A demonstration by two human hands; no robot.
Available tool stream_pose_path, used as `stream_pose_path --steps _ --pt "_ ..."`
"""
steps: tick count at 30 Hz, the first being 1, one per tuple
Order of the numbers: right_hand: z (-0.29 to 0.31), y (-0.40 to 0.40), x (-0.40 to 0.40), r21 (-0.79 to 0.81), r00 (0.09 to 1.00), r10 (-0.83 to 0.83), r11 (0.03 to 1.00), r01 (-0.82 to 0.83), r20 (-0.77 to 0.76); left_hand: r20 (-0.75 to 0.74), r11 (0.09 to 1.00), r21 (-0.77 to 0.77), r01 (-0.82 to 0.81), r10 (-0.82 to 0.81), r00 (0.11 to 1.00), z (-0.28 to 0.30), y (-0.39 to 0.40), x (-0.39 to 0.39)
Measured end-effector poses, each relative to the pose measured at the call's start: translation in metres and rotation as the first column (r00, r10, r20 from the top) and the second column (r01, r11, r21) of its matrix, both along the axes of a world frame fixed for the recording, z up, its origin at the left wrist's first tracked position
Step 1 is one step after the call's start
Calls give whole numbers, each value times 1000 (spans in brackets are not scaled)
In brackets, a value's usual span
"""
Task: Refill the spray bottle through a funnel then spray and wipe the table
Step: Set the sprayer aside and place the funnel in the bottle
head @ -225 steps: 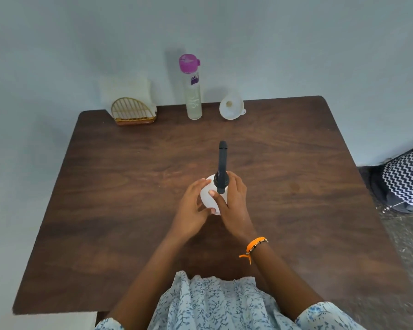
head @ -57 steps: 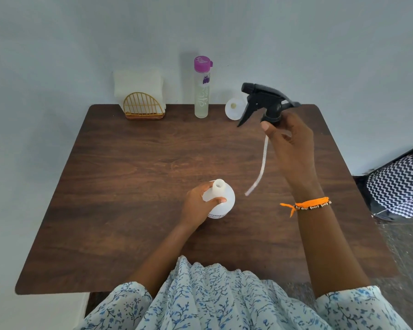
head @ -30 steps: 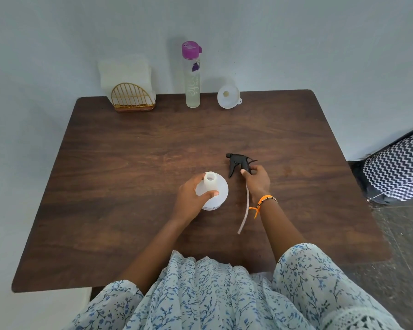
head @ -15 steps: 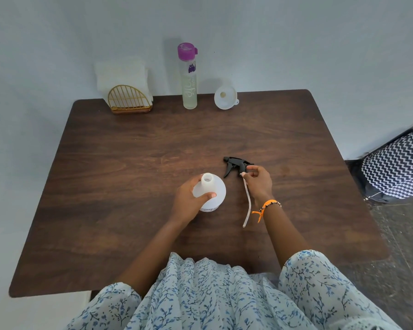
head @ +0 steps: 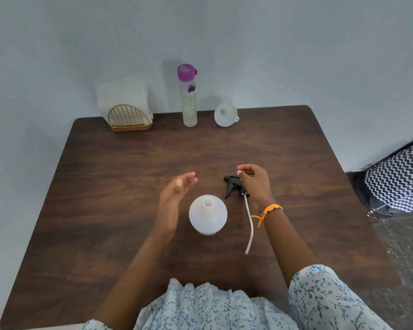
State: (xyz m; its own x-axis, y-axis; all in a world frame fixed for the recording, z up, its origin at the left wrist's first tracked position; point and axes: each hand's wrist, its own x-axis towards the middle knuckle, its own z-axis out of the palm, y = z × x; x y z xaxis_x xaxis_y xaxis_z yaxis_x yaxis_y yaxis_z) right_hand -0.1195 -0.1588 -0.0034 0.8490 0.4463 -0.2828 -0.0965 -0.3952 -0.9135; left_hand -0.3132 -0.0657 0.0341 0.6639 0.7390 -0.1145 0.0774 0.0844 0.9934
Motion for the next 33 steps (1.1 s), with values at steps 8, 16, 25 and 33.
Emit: stream_pose_path --steps 8,16,25,33 --pt "10 75 60 45 1000 10 999 -9 -21 -115 990 -116 -84 71 991 15 47 88" --pt "-6 145 135 -132 990 13 991 5 141 -233 992 -113 -54 26 972 4 90 150" --pt "-42 178 174 -261 976 76 965 -20 206 -271 992 -102 -75 45 962 -10 108 173" --pt "-22 156 145 -117 986 -103 986 119 132 -261 991 -120 -62 29 965 -6 96 168"
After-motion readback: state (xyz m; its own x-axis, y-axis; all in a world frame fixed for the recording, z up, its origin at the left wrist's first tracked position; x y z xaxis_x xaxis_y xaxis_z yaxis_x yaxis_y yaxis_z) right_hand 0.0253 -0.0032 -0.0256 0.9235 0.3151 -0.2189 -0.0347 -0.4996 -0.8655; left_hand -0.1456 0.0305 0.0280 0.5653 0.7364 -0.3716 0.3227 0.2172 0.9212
